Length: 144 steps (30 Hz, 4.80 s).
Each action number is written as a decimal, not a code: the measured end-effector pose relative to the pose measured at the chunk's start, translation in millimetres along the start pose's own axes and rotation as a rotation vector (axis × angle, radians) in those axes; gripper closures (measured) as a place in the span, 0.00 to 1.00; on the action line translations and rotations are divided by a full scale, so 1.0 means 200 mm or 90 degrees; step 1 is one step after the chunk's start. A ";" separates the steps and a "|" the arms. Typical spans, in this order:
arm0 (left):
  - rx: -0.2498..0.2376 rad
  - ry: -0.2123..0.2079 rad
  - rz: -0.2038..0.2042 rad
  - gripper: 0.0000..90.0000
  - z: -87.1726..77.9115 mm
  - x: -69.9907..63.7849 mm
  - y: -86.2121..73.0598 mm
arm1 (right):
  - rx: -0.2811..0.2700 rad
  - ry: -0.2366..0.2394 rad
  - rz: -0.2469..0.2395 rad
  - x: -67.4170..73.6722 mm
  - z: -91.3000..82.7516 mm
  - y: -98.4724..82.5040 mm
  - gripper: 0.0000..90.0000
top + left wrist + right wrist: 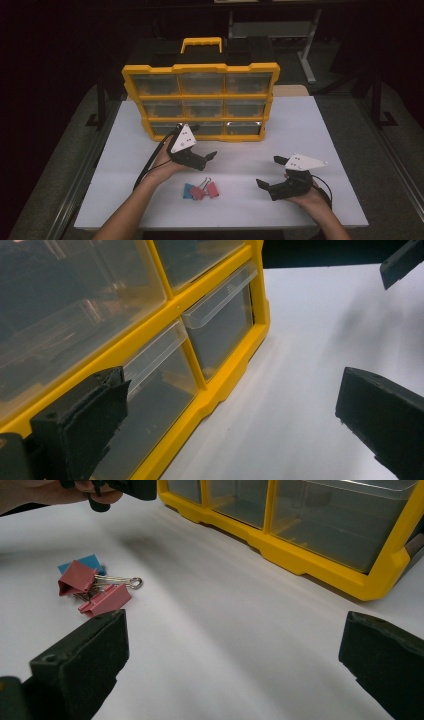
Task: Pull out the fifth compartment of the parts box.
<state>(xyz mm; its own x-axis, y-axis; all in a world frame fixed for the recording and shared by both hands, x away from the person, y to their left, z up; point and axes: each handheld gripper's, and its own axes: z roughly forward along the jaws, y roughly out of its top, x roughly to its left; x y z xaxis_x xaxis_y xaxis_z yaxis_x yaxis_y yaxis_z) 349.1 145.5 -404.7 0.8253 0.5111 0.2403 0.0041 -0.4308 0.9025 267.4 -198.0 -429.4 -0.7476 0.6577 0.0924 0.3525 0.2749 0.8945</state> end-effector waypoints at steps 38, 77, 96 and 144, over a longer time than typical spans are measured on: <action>0.028 0.054 0.133 0.00 -0.01 -0.03 0.00 | 0.000 0.009 -0.001 0.00 0.00 0.00 0.00; 0.065 0.103 0.267 0.00 0.00 -0.07 0.01 | 0.005 0.006 -0.008 0.00 0.01 0.00 0.00; 0.088 0.138 0.348 0.00 0.01 -0.11 0.01 | 0.005 0.006 -0.008 0.00 0.00 0.00 0.00; 0.135 0.221 0.559 0.00 0.05 -0.18 0.00 | 0.007 0.009 -0.009 0.00 0.01 0.00 0.00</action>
<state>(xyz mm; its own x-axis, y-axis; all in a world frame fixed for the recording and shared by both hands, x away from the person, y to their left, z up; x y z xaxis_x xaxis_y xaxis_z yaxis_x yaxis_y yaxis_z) 325.3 120.3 -415.6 0.3702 0.1202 0.9212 -0.4037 -0.8722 0.2760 267.7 -196.4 -430.8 -0.7605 0.6435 0.0870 0.3488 0.2919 0.8906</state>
